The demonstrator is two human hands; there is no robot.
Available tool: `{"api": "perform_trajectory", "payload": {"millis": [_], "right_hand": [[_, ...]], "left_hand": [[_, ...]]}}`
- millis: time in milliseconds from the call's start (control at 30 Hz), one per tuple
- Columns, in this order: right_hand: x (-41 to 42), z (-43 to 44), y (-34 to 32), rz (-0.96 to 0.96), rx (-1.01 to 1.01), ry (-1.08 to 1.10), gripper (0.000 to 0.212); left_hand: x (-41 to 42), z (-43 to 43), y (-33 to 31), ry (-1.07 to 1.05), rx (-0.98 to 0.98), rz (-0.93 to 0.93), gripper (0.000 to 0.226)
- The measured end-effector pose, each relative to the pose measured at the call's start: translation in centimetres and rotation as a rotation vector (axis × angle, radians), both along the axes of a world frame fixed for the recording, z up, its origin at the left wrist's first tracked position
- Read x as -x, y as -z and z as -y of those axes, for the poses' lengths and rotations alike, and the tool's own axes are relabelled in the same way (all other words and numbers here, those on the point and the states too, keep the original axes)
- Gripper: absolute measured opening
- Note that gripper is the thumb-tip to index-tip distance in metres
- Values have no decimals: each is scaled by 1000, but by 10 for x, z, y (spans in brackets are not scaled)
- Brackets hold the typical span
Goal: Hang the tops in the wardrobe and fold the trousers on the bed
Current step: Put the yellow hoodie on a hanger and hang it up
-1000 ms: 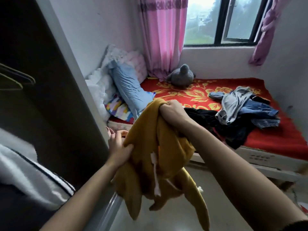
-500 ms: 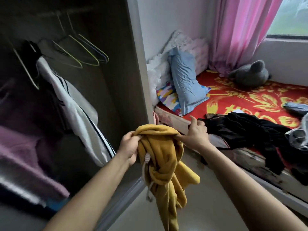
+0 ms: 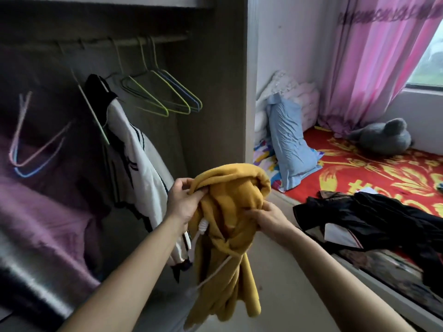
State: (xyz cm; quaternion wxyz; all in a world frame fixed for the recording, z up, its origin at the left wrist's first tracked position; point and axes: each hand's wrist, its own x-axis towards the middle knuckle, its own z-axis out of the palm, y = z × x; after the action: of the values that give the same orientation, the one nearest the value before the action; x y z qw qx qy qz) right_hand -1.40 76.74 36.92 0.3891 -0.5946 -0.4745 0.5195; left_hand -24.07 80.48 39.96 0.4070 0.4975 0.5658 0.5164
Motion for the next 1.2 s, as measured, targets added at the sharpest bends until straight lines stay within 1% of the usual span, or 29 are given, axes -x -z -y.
{"api": "perform_trajectory", "payload": {"millis": [67,133,167,200,267,333,367,433,500,533,600,633,667,733,800,867,933,1000,1033,1067,1100,1133,1167,1200], "right_hand": [[11,-19,-26,-148,-54,181,27],[27,-37,-55,-197,-72,302,8],[35,-45,-67,-196,-78,308,6],[44,-53,-78,-199,-83,289,8],[61,-64,-96,-190,-93,219,16],[75,-73,-108,-155,-115,160,30],[81,-76,-113,-143,-123,143,38],[90,-85,-120,-132,-123,128,47],[96,-92,-124,-145,-122,106,47],[97,-96,-125,-150,-124,88,48],[97,-106,-126,-148,-148,47,54],[96,-111,-126,-141,-170,39,58],[95,-117,-125,-110,-201,43,60],[91,-134,-119,40,-292,65,57],[84,-155,-109,263,-351,63,56],[76,-177,-100,424,-333,48,58],[68,-199,-96,545,-269,13,56],[62,-223,-99,734,-209,-67,44],[60,-234,-103,826,-196,-134,38],[59,-245,-107,879,-200,-200,35],[60,-256,-112,889,-223,-249,36],[61,-266,-119,868,-276,-264,44],[63,-276,-126,829,-367,-229,53],[66,-285,-133,779,-479,-161,55]], "left_hand": [[30,-11,-3,-7,-42,-218,34],[54,-22,2,-4,-40,-339,29],[62,-26,4,-22,-41,-407,28],[70,-29,6,-47,-35,-477,30],[82,-35,9,-127,-25,-576,41],[89,-39,9,-224,-44,-656,52],[91,-40,8,-249,-74,-685,54],[90,-44,6,-220,-113,-767,52],[90,-52,8,-107,-86,-834,45],[90,-56,9,-39,-48,-823,38],[88,-63,11,48,14,-729,21],[86,-67,11,57,14,-652,14],[83,-70,10,49,0,-546,14],[77,-77,0,19,-31,-271,20],[71,-89,-16,-9,-19,-44,21],[64,-102,-33,-76,37,138,20],[60,-115,-47,-176,80,247,23],[62,-129,-58,-271,76,278,26],[65,-136,-61,-310,51,260,24],[68,-142,-62,-342,15,215,20],[70,-148,-63,-367,-28,157,17],[72,-152,-63,-392,-70,99,16],[74,-156,-61,-421,-108,48,16],[75,-159,-59,-448,-135,8,17]]}}
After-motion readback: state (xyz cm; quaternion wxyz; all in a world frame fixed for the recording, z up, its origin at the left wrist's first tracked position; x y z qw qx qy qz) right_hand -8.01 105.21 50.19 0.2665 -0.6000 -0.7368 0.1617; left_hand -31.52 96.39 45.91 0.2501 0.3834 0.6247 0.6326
